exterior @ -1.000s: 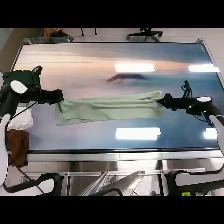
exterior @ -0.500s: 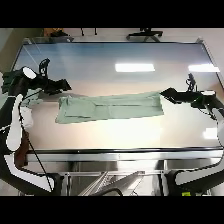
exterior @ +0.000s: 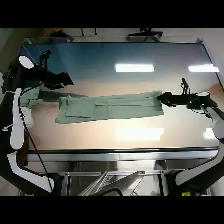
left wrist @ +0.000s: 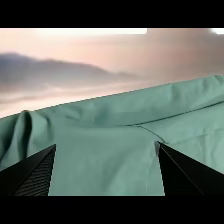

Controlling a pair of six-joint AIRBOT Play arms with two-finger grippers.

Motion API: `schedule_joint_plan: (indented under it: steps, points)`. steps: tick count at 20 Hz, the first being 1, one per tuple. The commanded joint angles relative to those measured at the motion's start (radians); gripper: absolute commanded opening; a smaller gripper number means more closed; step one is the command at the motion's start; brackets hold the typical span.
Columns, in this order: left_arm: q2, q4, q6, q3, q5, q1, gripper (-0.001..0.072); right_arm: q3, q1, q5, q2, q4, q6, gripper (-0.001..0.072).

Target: Fold the shirts.

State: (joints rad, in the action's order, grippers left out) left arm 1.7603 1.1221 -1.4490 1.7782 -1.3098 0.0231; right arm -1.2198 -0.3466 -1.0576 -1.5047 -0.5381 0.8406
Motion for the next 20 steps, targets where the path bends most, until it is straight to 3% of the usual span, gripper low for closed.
schedule_joint_plan:
  steps: [1, 2, 3, 4, 5, 8, 15, 20]
  points:
    - [0.006, 0.0, -0.021, 0.005, -0.003, -0.061, 0.0688, -0.003, 0.055, 0.002, -0.027, -0.004, -0.05, 0.0314]
    - [0.01, 0.0, -0.021, 0.005, 0.007, -0.084, 0.0636, -0.015, 0.066, -0.007, -0.027, 0.007, -0.06, 0.0171]
    - [0.017, 0.0, -0.021, 0.005, 0.014, -0.112, 0.0408, -0.039, 0.074, -0.033, -0.026, 0.009, -0.06, 0.0049]
    - [0.028, 0.0, -0.021, 0.005, 0.019, -0.139, 0.0152, -0.071, 0.076, -0.072, -0.024, 0.011, -0.059, 0.0023]
    - [0.043, -0.001, -0.021, 0.005, 0.021, -0.167, 0.0035, -0.107, 0.076, -0.121, -0.015, 0.026, -0.049, 0.0023]
    - [0.121, -0.098, -0.018, 0.005, 0.051, -0.277, 0.0014, -0.217, 0.066, -0.239, 0.047, 0.023, 0.044, 0.0023]
    - [0.357, -0.304, -0.018, 0.017, 0.3, -0.577, 0.0013, -0.402, 0.015, -0.468, 0.241, 0.026, 0.294, 0.0023]
    - [0.444, -0.34, -0.031, 0.203, 0.267, -0.656, 0.0013, -0.43, 0.007, -0.515, 0.314, 0.026, 0.339, 0.0023]
